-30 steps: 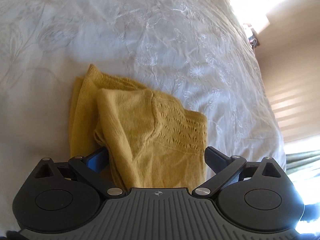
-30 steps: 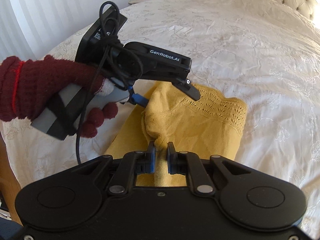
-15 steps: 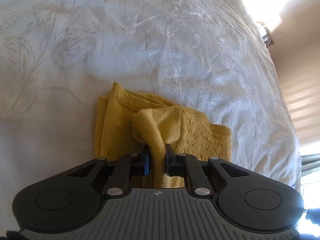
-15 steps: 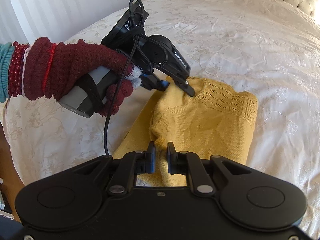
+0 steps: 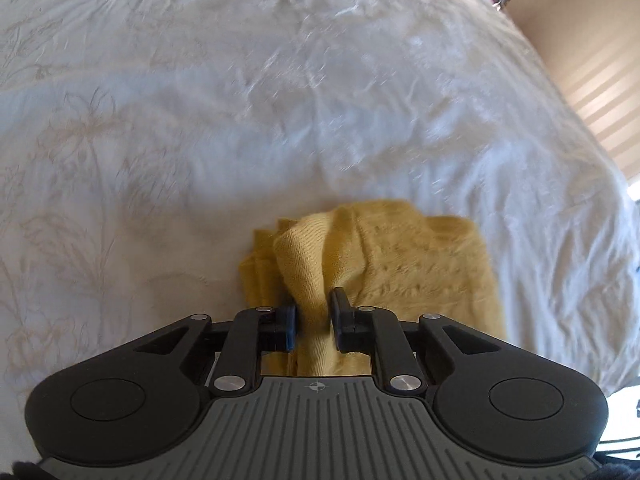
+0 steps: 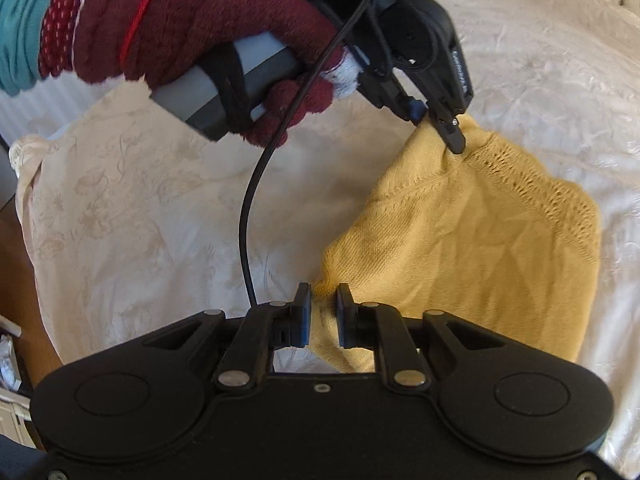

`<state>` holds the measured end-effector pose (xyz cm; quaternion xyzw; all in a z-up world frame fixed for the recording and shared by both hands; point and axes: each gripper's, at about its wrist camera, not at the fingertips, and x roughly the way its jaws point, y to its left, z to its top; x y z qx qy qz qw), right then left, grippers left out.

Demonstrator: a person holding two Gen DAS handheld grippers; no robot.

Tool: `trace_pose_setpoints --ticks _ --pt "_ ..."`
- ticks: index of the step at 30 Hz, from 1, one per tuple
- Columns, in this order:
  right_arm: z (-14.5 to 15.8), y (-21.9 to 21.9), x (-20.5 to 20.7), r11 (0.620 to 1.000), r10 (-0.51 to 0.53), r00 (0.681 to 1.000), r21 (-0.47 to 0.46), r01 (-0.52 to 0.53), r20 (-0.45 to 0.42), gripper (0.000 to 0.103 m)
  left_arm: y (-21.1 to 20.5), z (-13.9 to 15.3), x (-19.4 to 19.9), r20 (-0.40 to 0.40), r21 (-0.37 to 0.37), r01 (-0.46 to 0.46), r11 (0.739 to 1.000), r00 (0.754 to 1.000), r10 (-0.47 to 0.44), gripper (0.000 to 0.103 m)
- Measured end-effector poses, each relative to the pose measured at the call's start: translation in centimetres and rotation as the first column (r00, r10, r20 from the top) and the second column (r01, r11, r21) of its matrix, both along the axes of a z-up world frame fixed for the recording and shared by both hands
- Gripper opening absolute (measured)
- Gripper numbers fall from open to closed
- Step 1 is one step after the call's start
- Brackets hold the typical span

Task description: Fold small clothes

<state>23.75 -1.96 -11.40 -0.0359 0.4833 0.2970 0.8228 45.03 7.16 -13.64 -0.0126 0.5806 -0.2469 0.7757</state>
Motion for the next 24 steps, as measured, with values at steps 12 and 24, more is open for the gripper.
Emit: trace_pose_setpoints --ticks 12,24 --pt "2.6 -7.7 0.3 0.973 -0.149 0.989 0.173 0.150 -0.020 0.080 4.0 4.1 -2.9 0.180 -0.052 -0.133 0.990 0.974 0.140 0.082" --pt "1.3 -12.0 9.2 0.951 -0.244 0.970 0.193 0.241 -0.013 0.102 2.9 1.8 -8.2 0.103 -0.038 -0.205 0.978 0.973 0.208 0.088"
